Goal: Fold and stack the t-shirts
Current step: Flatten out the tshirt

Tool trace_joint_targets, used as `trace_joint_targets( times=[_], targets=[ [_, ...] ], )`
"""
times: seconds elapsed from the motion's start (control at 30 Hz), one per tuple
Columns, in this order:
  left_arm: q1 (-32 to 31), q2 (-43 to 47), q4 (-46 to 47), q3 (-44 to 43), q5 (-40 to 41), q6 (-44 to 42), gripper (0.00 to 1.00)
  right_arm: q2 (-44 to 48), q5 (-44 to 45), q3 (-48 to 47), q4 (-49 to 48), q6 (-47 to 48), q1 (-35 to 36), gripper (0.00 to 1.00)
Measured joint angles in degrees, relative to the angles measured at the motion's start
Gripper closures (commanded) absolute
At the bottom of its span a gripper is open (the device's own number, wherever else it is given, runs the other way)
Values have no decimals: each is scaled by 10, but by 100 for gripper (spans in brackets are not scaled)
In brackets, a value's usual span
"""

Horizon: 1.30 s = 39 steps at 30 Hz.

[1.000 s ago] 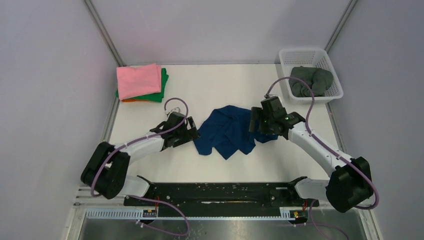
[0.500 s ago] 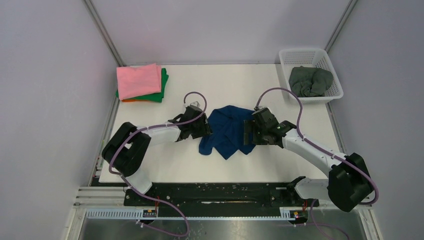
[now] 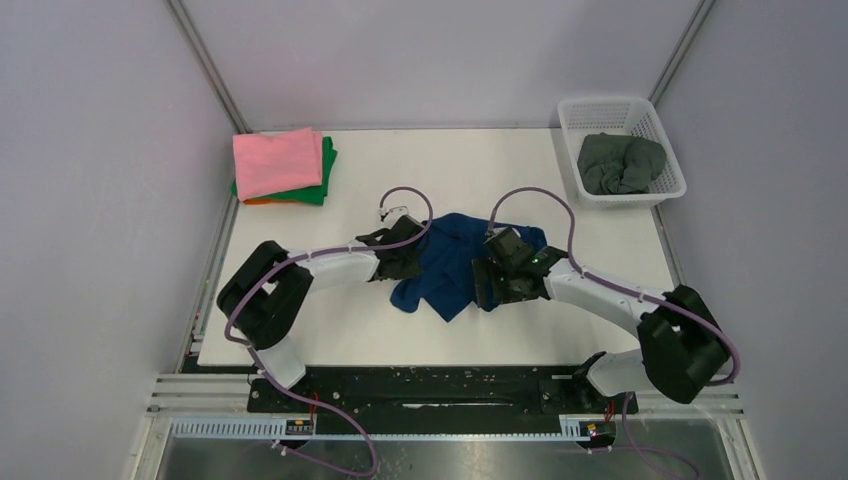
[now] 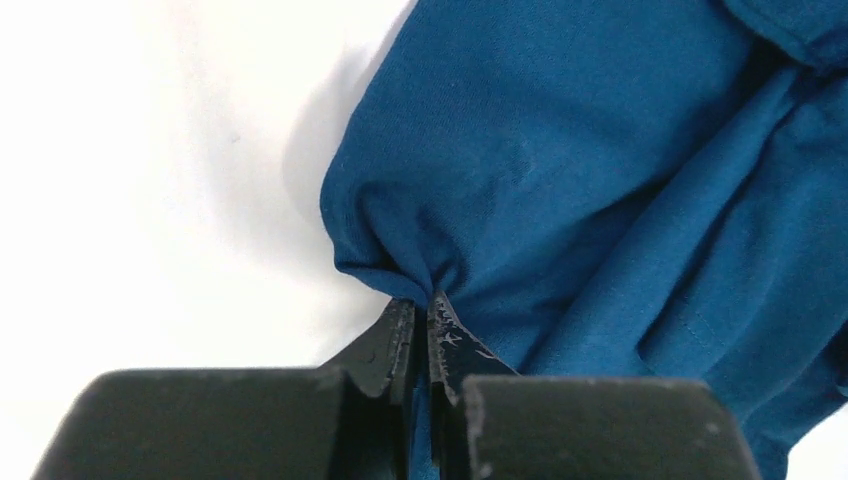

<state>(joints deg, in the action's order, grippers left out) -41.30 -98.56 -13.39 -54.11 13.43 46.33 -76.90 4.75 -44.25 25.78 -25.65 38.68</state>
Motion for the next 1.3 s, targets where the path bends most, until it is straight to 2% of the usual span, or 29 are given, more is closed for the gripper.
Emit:
trace_joint_targets(
  times=[0.13,0.27,0.5,0.7,0.9,0.97,1.0,1.03,1.13,1.17,1.3],
  targets=[
    [0,33,-29,26,21,1,100,-64,-5,-14,2,5,20,18],
    [0,69,-58,52,30,0,100,-115,-5,-38,2,5,22,19],
    [0,86,-68,59,30,0,100,-134,-4,-60,2,9,49,19],
    [0,106,-78,60,29,-1,90,-138,-9,-69,2,17,70,19],
    [0,132,-93,60,29,-3,83,-169,-8,-85,2,16,74,24],
    [0,140,-98,63,29,-3,83,-174,-5,-91,5,14,74,29],
    [0,144,-102,66,29,-3,83,-178,-1,-94,7,13,75,37],
    [0,146,-105,68,30,-3,85,-181,4,-97,8,12,75,48],
    [0,149,-113,74,31,-3,100,-189,24,-104,17,6,75,76],
    [0,150,-115,76,32,-2,100,-190,32,-105,19,1,75,87],
    [0,167,-122,95,38,-3,100,-189,59,-105,25,-16,76,100]
  ],
)
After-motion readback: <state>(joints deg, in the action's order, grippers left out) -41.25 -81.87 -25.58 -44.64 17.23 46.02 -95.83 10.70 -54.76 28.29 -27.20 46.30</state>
